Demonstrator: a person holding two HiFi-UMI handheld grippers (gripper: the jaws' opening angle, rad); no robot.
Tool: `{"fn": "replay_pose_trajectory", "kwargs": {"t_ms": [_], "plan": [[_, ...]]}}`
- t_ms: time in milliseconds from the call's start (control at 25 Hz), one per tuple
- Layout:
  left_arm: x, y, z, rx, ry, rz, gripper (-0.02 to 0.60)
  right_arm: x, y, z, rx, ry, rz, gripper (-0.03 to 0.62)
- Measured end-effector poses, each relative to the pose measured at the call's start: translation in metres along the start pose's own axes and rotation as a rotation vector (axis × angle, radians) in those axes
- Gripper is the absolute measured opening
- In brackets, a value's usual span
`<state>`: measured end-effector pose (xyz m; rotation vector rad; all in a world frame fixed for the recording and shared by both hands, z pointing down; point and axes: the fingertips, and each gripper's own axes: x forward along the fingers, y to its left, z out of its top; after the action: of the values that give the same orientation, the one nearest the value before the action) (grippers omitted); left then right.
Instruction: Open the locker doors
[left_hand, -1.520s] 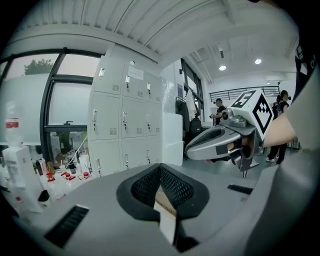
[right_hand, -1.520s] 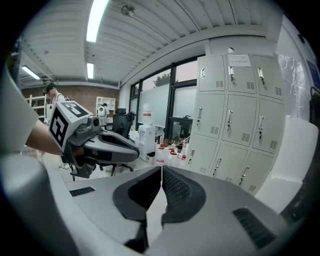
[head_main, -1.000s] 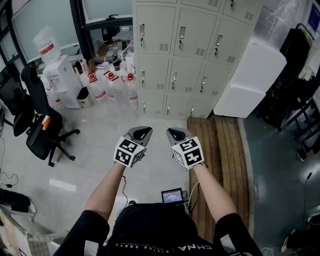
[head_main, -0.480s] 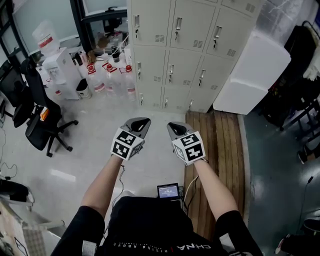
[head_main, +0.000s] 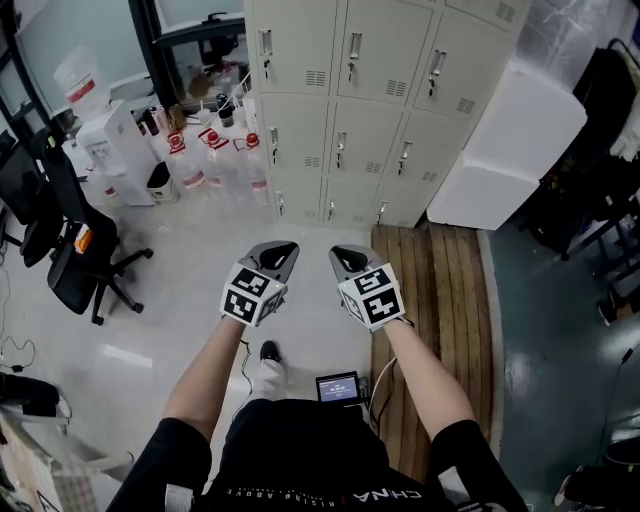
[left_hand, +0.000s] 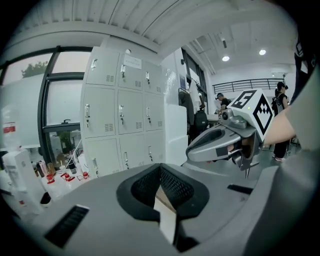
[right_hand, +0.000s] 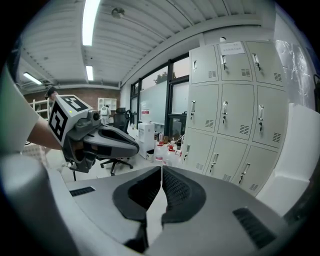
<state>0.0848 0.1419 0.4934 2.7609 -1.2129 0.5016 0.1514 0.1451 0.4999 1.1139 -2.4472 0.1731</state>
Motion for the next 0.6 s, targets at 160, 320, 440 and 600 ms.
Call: {"fn": "replay_pose_trajectory", "kwargs": {"t_ms": [160, 320, 440, 600], "plan": [[0.016, 0.044, -0.002, -0.014, -0.017, -0.023, 0.018, 0.042, -0.006, 0.018, 0.006, 0.015, -0.015, 0.032], [0.032, 0.098, 0.003, -0.019, -0.022, -0.044, 0.018, 0.087, -0.017, 0.045, -0.003, 0.031, -0.033, 0.032], [0.039, 0.136, 0.007, -0.022, -0.028, -0.061, 0.018, 0.120, -0.024, 0.063, -0.009, 0.047, -0.055, 0.032], [0.047, 0.187, 0.008, -0.033, -0.030, -0.078, 0.018, 0.167, -0.027, 0.091, -0.007, 0.051, -0.070, 0.032]]}}
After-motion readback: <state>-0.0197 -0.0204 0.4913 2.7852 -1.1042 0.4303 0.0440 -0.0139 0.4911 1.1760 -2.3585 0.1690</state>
